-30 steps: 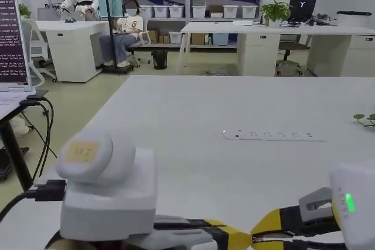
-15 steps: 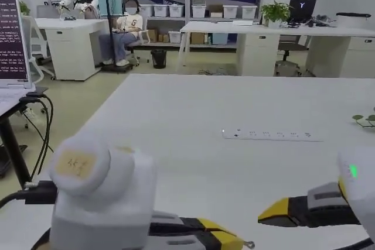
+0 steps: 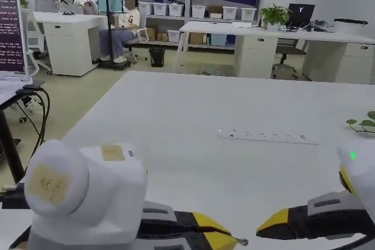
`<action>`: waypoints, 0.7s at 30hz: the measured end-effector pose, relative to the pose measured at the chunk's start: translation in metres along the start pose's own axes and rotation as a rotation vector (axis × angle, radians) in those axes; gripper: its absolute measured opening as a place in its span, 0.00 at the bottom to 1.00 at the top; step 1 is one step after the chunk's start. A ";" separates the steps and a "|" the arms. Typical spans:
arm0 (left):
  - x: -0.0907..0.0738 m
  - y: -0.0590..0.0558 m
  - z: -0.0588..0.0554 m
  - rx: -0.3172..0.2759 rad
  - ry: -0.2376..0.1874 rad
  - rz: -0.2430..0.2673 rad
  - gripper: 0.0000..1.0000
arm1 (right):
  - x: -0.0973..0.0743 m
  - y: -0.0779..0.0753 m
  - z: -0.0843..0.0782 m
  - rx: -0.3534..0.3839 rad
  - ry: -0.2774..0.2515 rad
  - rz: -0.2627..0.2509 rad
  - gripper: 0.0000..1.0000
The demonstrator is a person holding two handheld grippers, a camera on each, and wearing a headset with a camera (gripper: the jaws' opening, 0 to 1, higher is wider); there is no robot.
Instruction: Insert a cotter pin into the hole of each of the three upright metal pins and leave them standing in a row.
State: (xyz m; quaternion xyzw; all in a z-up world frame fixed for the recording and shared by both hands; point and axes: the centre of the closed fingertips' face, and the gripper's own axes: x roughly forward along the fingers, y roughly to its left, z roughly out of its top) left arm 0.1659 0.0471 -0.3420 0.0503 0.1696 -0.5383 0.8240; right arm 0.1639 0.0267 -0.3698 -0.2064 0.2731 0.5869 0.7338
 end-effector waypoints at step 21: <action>0.001 -0.012 -0.003 0.076 0.004 -0.045 0.00 | 0.008 0.012 0.005 0.099 -0.056 0.087 0.02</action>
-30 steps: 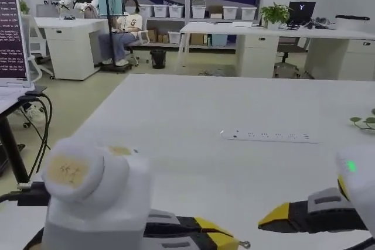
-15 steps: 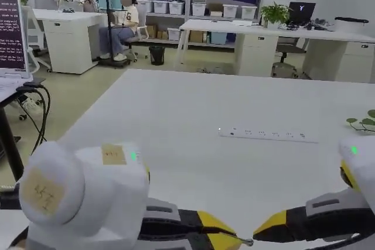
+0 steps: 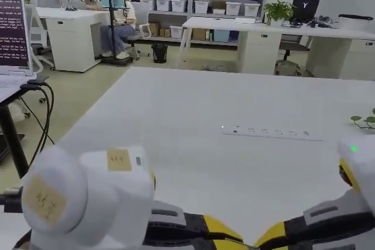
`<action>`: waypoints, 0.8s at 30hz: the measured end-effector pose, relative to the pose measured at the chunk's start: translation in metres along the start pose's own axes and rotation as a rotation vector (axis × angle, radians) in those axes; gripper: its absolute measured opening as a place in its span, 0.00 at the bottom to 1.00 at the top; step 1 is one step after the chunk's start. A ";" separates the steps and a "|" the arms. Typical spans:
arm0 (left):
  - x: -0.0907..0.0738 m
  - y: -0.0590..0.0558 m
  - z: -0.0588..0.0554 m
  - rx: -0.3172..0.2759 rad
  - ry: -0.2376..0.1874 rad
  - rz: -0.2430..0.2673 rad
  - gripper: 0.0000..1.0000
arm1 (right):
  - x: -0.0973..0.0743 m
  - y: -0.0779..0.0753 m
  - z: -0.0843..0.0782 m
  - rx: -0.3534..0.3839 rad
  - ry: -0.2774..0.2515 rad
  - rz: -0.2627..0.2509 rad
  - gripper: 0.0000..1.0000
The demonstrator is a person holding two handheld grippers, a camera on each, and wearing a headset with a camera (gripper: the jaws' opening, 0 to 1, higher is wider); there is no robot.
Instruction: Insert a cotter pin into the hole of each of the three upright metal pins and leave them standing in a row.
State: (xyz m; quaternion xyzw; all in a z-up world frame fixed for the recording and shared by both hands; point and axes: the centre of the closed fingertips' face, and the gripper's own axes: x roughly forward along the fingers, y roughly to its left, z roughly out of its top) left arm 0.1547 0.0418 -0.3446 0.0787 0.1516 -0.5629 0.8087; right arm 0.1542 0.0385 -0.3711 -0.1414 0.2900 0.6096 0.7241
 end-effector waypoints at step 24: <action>-0.002 -0.010 -0.015 -0.116 0.009 -0.065 0.00 | 0.002 0.012 -0.005 -0.043 0.025 0.044 0.00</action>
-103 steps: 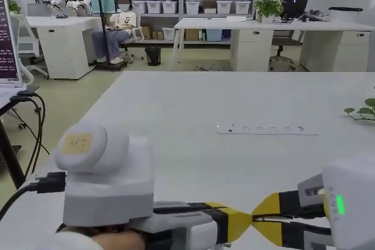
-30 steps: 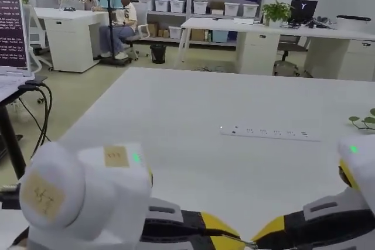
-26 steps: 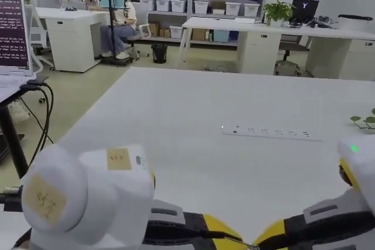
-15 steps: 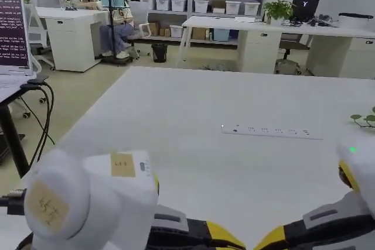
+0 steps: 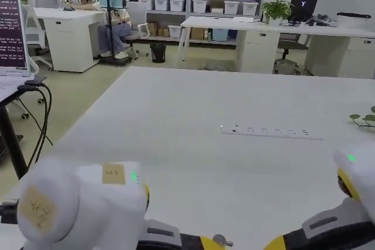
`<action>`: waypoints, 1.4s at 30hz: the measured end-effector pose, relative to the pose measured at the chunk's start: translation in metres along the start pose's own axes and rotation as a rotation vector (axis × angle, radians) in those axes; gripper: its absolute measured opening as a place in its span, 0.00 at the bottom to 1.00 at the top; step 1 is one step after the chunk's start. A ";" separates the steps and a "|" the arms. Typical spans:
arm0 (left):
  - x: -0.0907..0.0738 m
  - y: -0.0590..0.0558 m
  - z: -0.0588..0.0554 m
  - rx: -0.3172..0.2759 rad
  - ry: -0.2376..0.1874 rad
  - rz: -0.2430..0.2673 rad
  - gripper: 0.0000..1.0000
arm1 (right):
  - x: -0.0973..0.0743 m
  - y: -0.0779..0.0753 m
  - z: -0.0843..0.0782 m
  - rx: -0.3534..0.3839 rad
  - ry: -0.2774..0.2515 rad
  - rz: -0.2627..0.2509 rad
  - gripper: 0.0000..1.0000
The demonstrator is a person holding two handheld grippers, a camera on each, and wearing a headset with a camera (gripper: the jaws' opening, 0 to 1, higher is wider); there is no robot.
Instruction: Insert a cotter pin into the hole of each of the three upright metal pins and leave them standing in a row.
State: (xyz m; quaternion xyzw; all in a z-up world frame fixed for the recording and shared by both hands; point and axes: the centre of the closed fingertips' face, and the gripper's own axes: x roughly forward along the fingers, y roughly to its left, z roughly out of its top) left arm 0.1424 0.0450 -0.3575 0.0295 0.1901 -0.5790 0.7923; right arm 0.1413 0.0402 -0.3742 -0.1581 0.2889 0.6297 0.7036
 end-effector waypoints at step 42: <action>0.020 0.010 -0.057 0.057 0.227 0.011 0.30 | 0.003 -0.012 -0.072 -0.087 0.227 -0.129 0.00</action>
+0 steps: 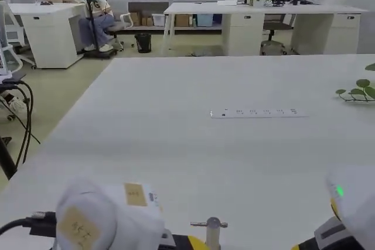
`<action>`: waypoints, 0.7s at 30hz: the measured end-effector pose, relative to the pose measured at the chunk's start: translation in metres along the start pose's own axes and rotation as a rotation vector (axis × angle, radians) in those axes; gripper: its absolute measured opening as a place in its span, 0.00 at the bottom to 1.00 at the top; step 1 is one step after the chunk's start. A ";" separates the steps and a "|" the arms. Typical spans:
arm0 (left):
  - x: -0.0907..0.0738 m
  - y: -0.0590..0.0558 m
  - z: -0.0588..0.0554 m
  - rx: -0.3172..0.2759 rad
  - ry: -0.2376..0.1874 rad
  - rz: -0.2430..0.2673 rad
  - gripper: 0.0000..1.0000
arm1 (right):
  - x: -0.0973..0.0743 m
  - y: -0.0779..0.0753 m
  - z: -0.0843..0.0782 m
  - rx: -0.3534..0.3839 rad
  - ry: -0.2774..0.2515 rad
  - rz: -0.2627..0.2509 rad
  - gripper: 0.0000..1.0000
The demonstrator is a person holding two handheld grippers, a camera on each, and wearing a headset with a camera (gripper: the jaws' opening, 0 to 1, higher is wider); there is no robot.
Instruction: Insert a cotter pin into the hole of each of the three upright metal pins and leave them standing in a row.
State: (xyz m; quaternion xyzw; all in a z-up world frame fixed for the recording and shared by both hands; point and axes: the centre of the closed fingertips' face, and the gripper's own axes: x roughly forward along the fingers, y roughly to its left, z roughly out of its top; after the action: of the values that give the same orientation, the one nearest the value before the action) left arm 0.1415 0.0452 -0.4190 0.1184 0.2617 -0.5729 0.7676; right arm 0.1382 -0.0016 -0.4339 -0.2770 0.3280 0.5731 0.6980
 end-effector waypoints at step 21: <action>0.010 0.006 -0.008 0.029 0.051 0.007 0.11 | 0.011 0.001 -0.006 -0.024 0.026 0.024 0.00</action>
State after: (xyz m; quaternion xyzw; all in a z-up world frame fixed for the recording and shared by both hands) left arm 0.1468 0.0425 -0.4320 0.1451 0.2726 -0.5706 0.7609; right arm 0.1376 0.0010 -0.4456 -0.2888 0.3332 0.5817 0.6835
